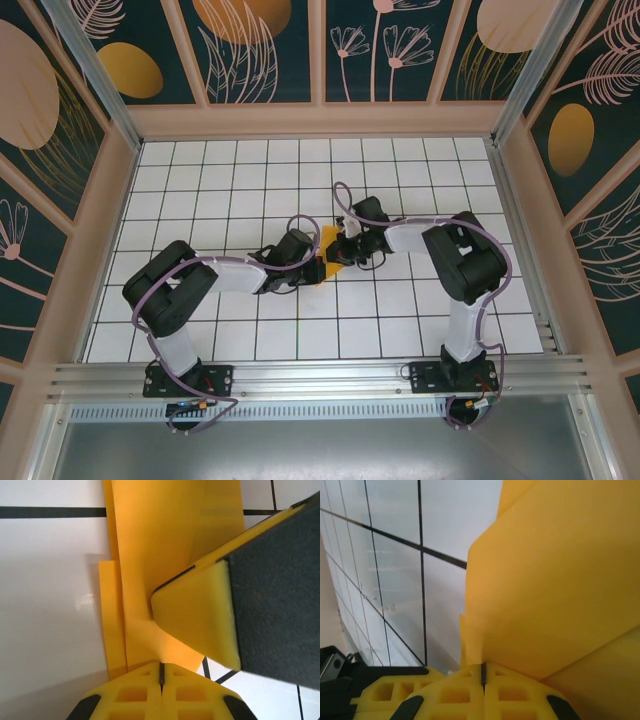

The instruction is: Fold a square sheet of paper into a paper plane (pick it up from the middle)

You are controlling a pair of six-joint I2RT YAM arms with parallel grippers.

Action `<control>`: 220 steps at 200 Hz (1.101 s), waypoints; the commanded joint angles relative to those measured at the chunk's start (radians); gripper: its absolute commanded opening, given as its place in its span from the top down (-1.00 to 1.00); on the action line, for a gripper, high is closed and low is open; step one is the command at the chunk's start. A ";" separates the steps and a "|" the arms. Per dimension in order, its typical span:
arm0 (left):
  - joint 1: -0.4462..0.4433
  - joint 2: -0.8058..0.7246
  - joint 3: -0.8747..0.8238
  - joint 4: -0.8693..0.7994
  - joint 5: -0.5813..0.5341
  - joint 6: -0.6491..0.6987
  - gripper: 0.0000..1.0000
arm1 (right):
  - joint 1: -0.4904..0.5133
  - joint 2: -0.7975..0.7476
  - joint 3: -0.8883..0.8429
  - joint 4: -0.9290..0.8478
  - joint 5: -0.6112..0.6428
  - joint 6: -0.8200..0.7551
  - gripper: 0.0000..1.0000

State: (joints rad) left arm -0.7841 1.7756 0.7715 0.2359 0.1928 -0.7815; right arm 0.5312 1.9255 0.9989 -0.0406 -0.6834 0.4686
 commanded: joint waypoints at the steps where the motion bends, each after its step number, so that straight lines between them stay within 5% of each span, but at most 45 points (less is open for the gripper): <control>1: 0.002 0.047 -0.027 -0.079 0.006 -0.019 1.00 | -0.009 0.049 0.045 -0.045 0.069 -0.022 1.00; 104: 0.002 0.056 -0.087 -0.080 0.056 -0.034 1.00 | -0.212 0.176 0.208 -0.032 0.178 -0.028 1.00; 175: 0.002 -0.004 -0.019 -0.089 0.026 -0.018 1.00 | -0.235 0.123 0.325 -0.082 0.197 0.000 0.95; 220: 0.027 -0.171 -0.025 0.004 -0.045 -0.123 0.29 | -0.231 -0.100 0.108 0.001 0.173 0.083 0.34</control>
State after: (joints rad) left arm -0.7750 1.7088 0.7578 0.2260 0.2035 -0.8433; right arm 0.2943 1.9636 1.2037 -0.0895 -0.5121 0.5003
